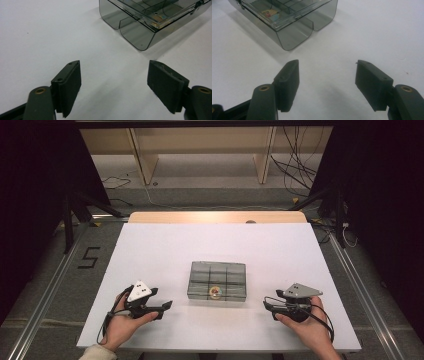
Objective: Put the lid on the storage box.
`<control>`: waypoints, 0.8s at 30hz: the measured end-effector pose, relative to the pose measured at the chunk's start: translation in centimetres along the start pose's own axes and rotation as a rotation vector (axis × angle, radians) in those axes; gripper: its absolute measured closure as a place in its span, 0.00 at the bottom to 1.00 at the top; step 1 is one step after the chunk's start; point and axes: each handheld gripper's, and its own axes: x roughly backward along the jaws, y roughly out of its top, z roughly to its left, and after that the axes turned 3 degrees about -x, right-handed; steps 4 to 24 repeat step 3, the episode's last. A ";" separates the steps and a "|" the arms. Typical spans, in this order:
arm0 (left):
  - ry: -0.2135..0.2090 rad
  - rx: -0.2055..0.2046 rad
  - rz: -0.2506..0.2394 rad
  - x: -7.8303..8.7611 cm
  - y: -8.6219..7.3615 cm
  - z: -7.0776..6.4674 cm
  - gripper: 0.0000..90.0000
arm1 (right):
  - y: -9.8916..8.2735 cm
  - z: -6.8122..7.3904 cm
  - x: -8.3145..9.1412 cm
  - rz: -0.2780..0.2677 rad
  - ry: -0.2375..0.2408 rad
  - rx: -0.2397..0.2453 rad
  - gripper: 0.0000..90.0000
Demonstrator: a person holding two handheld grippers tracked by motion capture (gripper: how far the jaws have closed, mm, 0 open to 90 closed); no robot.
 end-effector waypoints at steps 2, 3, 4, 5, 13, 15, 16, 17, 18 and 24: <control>0.000 0.006 0.009 0.0 0.0 0.1 0.28 | 0.0 0.0 -0.1 0.004 -0.002 0.002 0.40; 0.002 0.006 0.010 -0.1 0.0 0.1 0.27 | 0.0 0.0 -0.1 0.007 -0.003 0.002 0.39; 0.002 0.006 0.010 -0.1 0.0 0.1 0.27 | 0.0 0.0 -0.1 0.007 -0.003 0.002 0.39; 0.002 0.006 0.010 -0.1 0.0 0.1 0.27 | 0.0 0.0 -0.1 0.007 -0.003 0.002 0.39; 0.002 0.006 0.010 -0.1 0.0 0.1 0.27 | 0.0 0.0 -0.1 0.007 -0.003 0.002 0.39; 0.002 0.006 0.010 -0.1 0.0 0.1 0.27 | 0.0 0.0 -0.1 0.007 -0.003 0.002 0.39; 0.002 0.006 0.010 -0.1 0.0 0.1 0.27 | 0.0 0.0 -0.1 0.007 -0.003 0.002 0.39; 0.002 0.006 0.010 -0.1 0.0 0.1 0.27 | 0.0 0.0 -0.1 0.007 -0.003 0.002 0.39; 0.002 0.006 0.010 -0.1 0.0 0.1 0.27 | 0.0 0.0 -0.1 0.007 -0.003 0.002 0.39; 0.002 0.006 0.010 -0.1 0.0 0.1 0.27 | 0.0 0.0 -0.1 0.007 -0.003 0.002 0.39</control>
